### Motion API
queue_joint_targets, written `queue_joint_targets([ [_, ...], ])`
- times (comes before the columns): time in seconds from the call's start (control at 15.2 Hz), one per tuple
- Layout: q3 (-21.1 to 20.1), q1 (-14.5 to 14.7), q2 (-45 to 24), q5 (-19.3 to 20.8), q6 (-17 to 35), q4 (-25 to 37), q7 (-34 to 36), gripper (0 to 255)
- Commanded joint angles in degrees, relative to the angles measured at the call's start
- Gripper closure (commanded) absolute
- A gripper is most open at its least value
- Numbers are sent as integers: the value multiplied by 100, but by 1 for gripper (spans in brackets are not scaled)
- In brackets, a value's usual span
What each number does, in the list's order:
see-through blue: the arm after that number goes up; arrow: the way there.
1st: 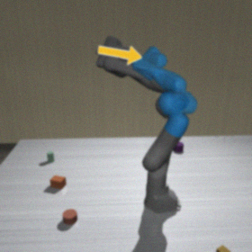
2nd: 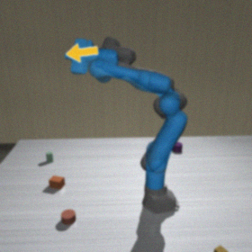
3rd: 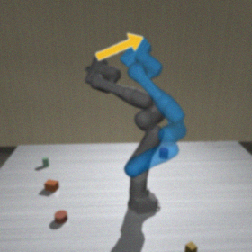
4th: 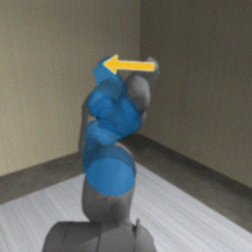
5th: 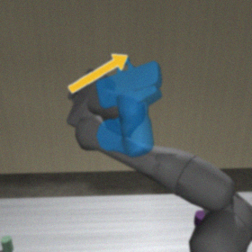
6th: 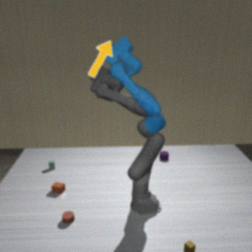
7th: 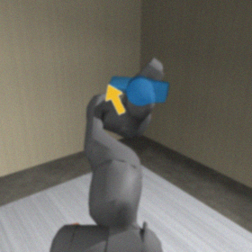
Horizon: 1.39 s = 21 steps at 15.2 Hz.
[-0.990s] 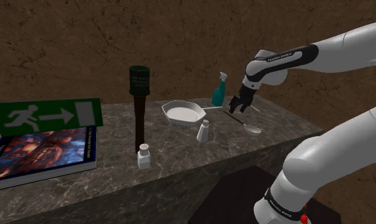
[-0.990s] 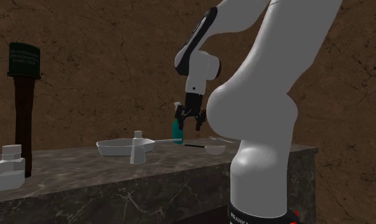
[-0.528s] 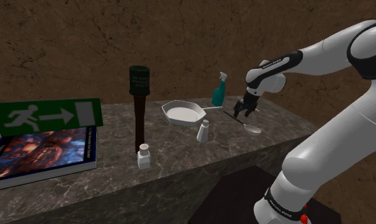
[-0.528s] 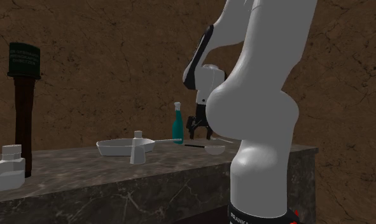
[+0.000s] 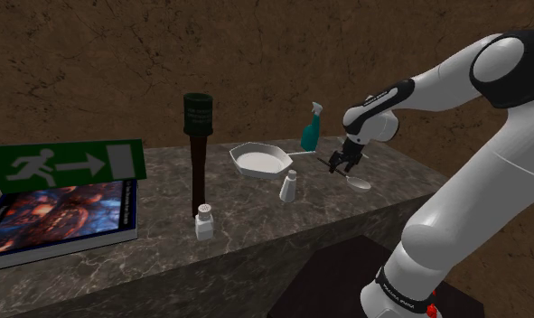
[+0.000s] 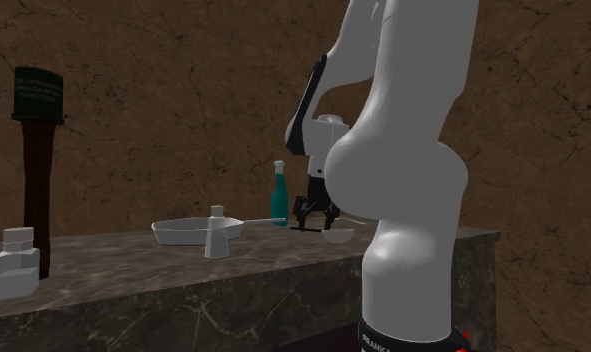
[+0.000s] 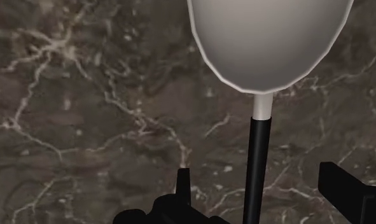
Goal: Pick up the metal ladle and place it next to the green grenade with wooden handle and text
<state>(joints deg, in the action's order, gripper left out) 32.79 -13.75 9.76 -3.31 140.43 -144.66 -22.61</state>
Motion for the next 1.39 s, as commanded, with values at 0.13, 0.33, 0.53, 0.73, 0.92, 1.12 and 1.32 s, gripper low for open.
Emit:
queue_joint_targets([
  [0.13, 5, 10, -29, -26, 45, -17, -17, 0],
  [0.33, 5, 9, -28, -25, 43, -17, -17, 0],
  [0.53, 5, 9, -28, -25, 43, -17, -17, 255],
  [0.73, 5, 11, -33, -29, 37, -6, -18, 255],
  [0.92, 5, 10, -30, -27, 40, -11, -17, 255],
  [1.12, -30, -25, 106, 89, -123, 38, 83, 255],
  [1.32, -87, -74, 292, 231, -377, 131, 212, 255],
])
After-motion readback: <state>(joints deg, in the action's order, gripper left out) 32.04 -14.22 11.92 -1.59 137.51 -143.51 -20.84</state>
